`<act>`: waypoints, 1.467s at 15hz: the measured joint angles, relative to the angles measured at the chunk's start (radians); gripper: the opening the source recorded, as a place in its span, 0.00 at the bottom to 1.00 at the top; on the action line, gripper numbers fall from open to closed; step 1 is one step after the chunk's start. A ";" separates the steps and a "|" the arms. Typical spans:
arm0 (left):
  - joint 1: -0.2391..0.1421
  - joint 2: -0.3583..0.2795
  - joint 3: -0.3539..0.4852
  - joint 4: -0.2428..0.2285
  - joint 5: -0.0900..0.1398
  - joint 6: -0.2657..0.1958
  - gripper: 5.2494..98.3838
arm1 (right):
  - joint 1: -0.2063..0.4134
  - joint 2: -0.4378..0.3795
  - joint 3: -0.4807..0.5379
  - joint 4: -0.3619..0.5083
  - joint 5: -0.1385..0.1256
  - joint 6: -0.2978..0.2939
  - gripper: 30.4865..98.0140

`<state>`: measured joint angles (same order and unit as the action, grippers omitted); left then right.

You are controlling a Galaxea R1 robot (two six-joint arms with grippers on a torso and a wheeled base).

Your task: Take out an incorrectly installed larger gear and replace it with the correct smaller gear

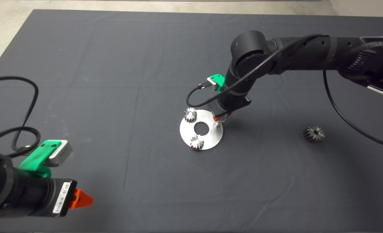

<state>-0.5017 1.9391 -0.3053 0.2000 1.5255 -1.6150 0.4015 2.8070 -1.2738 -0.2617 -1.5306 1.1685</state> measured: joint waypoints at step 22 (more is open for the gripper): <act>0.000 0.000 0.000 0.036 0.000 0.000 0.80 | -0.041 0.003 -0.012 0.000 0.000 0.000 0.08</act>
<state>-0.5017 1.9391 -0.3053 0.2362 1.5255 -1.6153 0.3606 2.8096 -1.2860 -0.2615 -1.5306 1.1681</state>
